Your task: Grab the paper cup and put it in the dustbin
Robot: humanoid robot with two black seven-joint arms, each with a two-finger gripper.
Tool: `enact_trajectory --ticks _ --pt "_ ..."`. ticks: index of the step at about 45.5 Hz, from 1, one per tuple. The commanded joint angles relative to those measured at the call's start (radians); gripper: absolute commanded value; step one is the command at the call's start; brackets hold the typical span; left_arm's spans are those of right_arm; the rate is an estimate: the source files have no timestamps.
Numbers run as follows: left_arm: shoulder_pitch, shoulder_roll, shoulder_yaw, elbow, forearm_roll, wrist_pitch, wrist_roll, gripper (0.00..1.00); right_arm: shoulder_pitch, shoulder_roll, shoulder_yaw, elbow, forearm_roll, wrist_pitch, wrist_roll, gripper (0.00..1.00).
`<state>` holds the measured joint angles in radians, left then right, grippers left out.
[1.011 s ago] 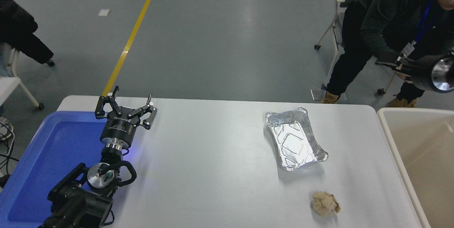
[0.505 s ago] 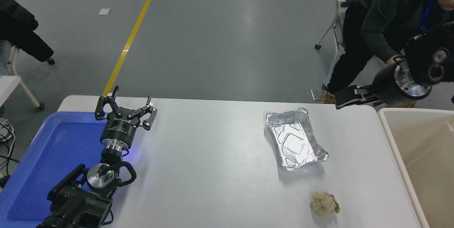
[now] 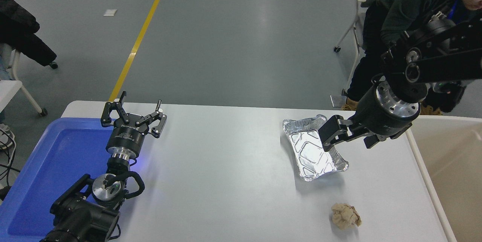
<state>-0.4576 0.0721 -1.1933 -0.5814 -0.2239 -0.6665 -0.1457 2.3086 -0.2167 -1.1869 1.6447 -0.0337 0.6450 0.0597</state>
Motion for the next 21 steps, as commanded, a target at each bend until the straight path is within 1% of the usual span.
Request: enact_trajectory --ticks 1,21 --pt "0.0 0.0 0.0 0.0 0.0 -0.001 0.0 0.99 0.028 0.022 -0.02 0.001 0.075 0.058 0.006 1.0" --pt "-0.001 0.0 0.0 0.0 0.0 0.001 0.0 0.99 0.06 0.02 -0.049 0.001 0.067 0.042 0.008 1.0"
